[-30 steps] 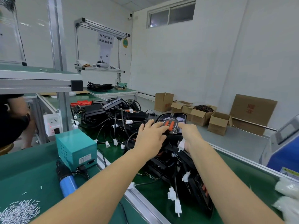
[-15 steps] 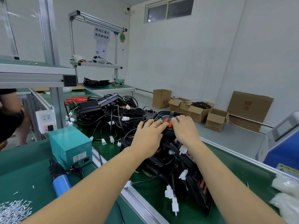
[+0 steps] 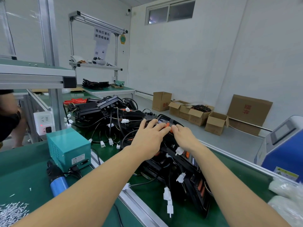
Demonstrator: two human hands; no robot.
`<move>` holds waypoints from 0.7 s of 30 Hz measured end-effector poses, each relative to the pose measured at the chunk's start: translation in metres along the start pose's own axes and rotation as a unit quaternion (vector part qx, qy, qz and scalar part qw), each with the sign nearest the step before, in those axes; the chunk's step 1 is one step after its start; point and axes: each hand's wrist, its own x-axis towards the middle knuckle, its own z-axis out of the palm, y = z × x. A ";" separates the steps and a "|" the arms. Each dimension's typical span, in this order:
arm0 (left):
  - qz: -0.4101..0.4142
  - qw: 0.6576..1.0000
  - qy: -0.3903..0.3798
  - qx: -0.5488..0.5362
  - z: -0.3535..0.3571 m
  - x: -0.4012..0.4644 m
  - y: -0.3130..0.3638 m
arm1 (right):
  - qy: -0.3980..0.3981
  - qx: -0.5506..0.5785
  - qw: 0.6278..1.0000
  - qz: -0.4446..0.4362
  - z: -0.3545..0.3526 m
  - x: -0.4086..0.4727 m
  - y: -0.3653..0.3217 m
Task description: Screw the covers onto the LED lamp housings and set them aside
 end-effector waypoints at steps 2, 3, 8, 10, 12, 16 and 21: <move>-0.003 1.000 -0.008 0.003 -0.002 0.003 0.002 | 0.006 0.035 0.999 0.010 0.002 0.001 0.002; -0.004 1.000 -0.011 0.008 -0.002 0.004 0.003 | 0.005 0.042 0.999 0.014 0.001 0.001 0.001; 0.011 0.999 -0.011 0.034 0.000 -0.005 0.001 | -0.025 0.062 0.997 0.024 -0.007 0.002 -0.001; 0.013 0.999 -0.010 0.038 0.000 -0.009 -0.002 | -0.028 0.070 0.997 0.033 -0.010 0.003 0.000; 0.011 0.999 -0.009 0.033 -0.004 -0.010 -0.003 | -0.027 0.039 0.998 0.037 -0.014 0.003 -0.002; 0.006 1.000 -0.001 0.017 -0.013 -0.010 -0.004 | -0.016 -0.015 0.999 0.047 -0.021 0.002 -0.009; -0.013 1.000 -0.009 -0.003 -0.022 -0.026 -0.013 | -0.035 -0.013 0.998 0.050 -0.023 0.001 -0.011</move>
